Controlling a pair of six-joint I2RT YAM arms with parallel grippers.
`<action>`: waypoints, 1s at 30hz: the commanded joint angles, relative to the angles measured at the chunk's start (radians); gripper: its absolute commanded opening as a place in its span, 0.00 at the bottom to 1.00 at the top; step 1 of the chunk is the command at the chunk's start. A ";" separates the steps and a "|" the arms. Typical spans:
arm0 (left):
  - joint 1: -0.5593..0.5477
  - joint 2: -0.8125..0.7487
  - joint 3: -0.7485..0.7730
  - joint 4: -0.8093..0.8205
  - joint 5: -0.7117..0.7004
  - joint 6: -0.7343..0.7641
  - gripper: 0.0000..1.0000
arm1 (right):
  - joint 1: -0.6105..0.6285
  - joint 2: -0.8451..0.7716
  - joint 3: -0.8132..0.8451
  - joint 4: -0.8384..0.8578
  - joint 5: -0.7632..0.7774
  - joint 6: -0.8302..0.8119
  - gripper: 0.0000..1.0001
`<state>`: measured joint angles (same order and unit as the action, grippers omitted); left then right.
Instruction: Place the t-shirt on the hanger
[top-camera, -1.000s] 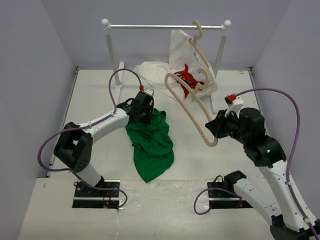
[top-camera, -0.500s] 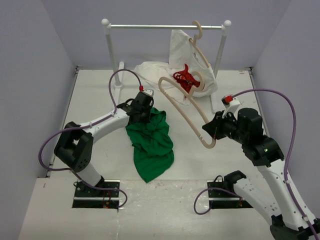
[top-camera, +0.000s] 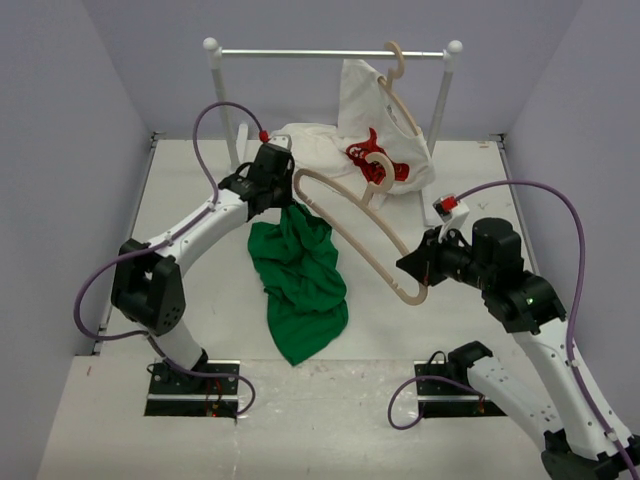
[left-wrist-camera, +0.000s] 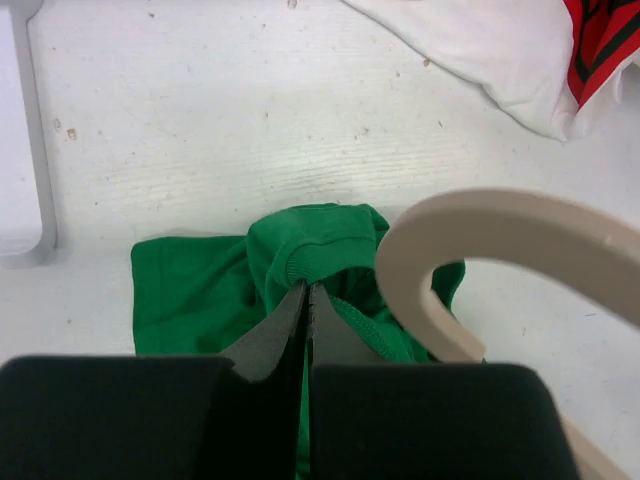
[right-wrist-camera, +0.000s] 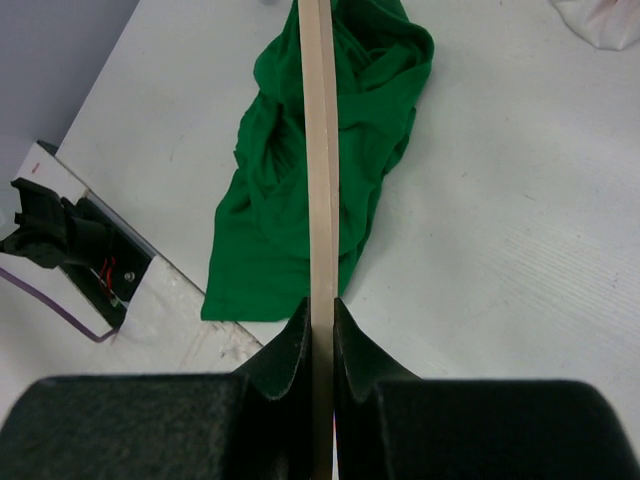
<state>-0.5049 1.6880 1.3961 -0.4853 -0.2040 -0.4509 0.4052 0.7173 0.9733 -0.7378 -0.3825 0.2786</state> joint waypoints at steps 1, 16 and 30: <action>0.025 0.039 0.079 -0.035 0.035 -0.034 0.00 | 0.022 0.003 0.000 0.023 -0.023 -0.020 0.00; 0.028 -0.016 0.099 -0.041 0.069 -0.024 0.00 | 0.073 0.077 -0.024 0.046 0.003 -0.008 0.00; 0.026 -0.149 0.105 -0.043 0.308 0.070 0.00 | 0.107 0.208 -0.035 0.302 -0.077 0.029 0.00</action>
<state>-0.4846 1.6332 1.4513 -0.5362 -0.0258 -0.4414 0.4973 0.9043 0.9425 -0.6522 -0.3902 0.2872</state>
